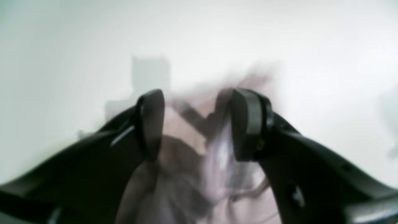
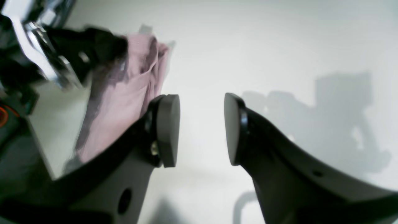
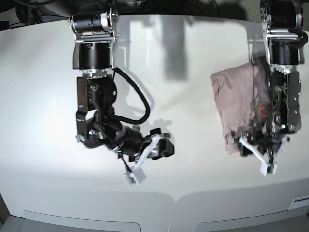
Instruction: Fold the T-shirt properly
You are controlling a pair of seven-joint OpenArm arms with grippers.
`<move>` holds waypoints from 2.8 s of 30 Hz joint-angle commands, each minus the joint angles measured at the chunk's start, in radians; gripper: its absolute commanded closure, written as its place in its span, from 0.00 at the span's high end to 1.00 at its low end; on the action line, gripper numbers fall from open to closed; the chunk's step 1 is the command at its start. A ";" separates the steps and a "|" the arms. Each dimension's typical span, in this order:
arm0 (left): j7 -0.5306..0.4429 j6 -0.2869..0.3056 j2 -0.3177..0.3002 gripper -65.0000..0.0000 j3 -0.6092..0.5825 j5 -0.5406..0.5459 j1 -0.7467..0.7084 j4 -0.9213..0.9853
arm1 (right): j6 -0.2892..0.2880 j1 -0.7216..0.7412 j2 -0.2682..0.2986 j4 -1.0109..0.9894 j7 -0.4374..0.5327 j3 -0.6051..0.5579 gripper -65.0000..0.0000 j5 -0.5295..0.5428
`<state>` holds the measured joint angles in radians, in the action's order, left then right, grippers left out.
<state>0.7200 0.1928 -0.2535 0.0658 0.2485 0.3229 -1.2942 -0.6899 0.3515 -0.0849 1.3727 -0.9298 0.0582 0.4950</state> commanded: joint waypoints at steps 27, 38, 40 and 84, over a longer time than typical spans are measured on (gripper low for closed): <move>0.095 -0.062 -0.016 0.51 0.234 -0.125 -0.476 -0.805 | -0.008 -0.378 0.215 0.685 -0.029 0.036 0.37 0.002; 0.081 -0.061 -0.016 0.51 0.341 -0.058 -0.813 -0.880 | -0.008 -0.743 0.215 0.910 -0.129 0.334 0.37 0.217; 0.072 -0.061 -0.016 0.51 0.341 -0.060 -0.854 -0.881 | -0.008 -0.807 0.215 0.945 -0.142 0.382 0.37 0.248; -0.167 0.018 -0.027 0.51 0.339 -0.064 -1.094 0.171 | -0.008 -1.104 0.407 -0.005 0.126 -0.023 0.37 -0.034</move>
<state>0.5503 0.2165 -0.2695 0.4000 0.1852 -0.7467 -1.1126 -0.6907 -0.7391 0.3119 1.3525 -0.7952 0.0288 0.4545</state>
